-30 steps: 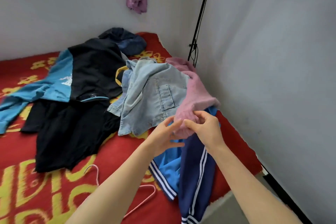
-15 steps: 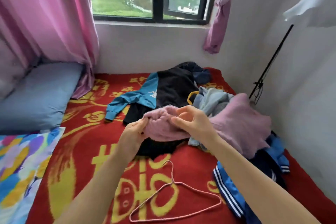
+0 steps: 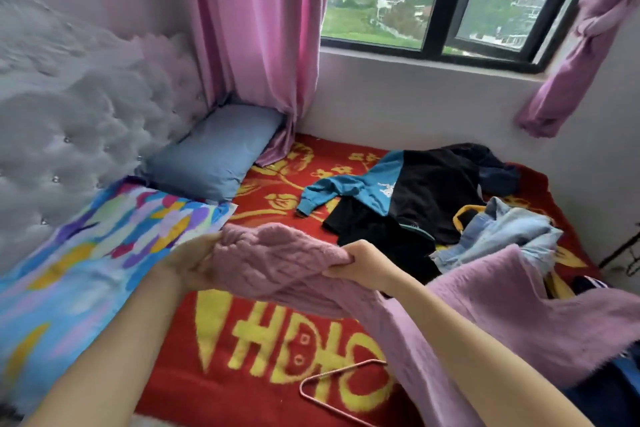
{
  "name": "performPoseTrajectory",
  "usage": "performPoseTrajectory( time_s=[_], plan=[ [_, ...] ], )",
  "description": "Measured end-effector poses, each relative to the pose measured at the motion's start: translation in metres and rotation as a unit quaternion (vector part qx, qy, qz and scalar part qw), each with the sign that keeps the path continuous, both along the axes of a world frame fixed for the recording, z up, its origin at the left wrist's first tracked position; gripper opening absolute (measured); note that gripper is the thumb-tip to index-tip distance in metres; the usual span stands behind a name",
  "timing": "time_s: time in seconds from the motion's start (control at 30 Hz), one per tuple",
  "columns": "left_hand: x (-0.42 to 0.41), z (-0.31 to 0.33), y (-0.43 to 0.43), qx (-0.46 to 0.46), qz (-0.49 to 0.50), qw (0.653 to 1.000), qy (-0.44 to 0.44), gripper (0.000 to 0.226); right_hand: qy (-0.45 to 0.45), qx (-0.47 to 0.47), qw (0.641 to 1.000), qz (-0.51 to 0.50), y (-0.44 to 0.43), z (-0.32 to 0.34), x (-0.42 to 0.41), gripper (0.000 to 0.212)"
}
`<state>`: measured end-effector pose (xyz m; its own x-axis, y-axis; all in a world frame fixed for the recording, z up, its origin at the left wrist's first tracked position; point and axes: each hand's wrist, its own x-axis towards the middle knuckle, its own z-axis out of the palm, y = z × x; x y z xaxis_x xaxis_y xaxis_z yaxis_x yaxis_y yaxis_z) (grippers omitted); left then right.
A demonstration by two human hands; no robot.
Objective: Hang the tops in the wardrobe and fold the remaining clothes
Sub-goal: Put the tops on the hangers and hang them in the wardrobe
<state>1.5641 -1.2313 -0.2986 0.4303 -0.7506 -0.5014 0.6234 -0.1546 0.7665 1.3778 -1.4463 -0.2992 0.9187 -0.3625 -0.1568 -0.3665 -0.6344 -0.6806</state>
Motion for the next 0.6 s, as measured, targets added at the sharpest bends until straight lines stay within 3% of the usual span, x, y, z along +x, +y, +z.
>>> performPoseTrajectory(
  time_s=[0.1, 0.2, 0.37, 0.43, 0.5, 0.53, 0.6],
  plan=[
    [-0.007, -0.017, 0.020, 0.199, -0.037, 0.976, -0.079, 0.028, 0.034, -0.014, 0.999, 0.010, 0.003, -0.017, 0.010, 0.035],
    [-0.021, -0.018, 0.030, 0.278, -0.009, 0.948, -0.156, 0.011, 0.065, -0.051, 0.996, 0.033, 0.010, -0.030, 0.015, 0.033],
    [-0.026, -0.026, 0.041, 0.262, 0.150, 0.896, -0.327, 0.033, 0.078, -0.064, 0.994, 0.047, 0.025, -0.040, 0.021, 0.041],
    [-0.038, -0.026, 0.043, 0.202, 0.184, 0.899, -0.342, 0.032, 0.081, -0.074, 0.993, 0.049, 0.029, -0.044, 0.022, 0.042],
    [-0.047, -0.030, 0.047, 0.135, 0.176, 0.915, -0.338, 0.016, 0.075, -0.081, 0.992, 0.053, 0.032, -0.049, 0.022, 0.040],
    [-0.050, -0.034, 0.050, 0.111, 0.148, 0.925, -0.333, 0.019, 0.076, -0.085, 0.992, 0.057, 0.033, -0.052, 0.022, 0.039],
    [-0.057, -0.038, 0.053, 0.117, 0.052, 0.939, -0.320, 0.057, 0.088, -0.093, 0.990, 0.067, 0.036, -0.053, 0.020, 0.042]
  ],
)
